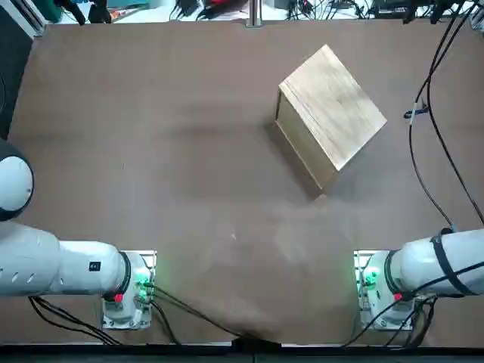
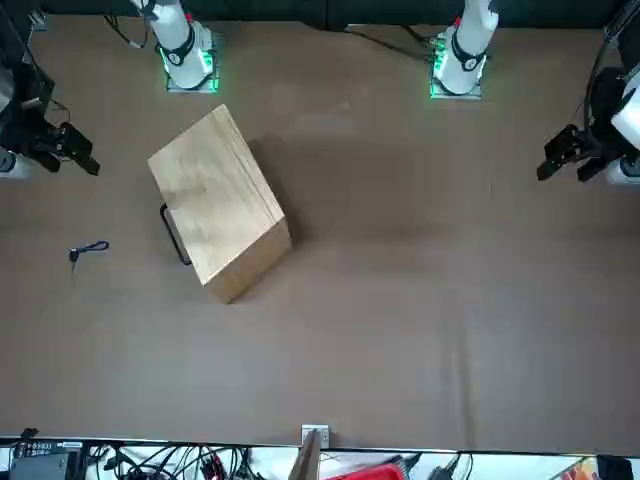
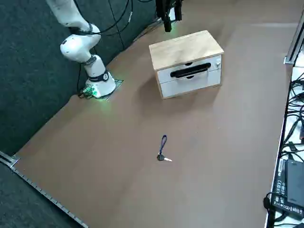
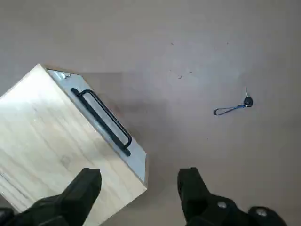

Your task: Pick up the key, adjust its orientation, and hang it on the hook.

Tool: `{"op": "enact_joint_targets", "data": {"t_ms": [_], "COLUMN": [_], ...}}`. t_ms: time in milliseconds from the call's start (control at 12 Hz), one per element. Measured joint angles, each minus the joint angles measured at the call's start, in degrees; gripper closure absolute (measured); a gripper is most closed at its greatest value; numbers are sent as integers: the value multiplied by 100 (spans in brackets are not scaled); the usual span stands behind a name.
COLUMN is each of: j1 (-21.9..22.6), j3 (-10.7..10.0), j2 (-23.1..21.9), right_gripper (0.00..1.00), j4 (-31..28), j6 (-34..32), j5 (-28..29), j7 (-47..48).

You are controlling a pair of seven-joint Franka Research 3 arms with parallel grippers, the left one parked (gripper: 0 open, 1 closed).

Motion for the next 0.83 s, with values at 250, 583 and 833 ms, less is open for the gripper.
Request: {"op": "enact_joint_targets", "data": {"t_ms": [250, 583, 833], "j1": [0, 0, 0], "j3": [0, 0, 0], "j2": [0, 0, 0], "right_gripper": [0, 0, 0], "j4": [0, 0, 0], "j6": [0, 2, 2], "j5": [0, 0, 0], "j7": [1, 1, 2]}}
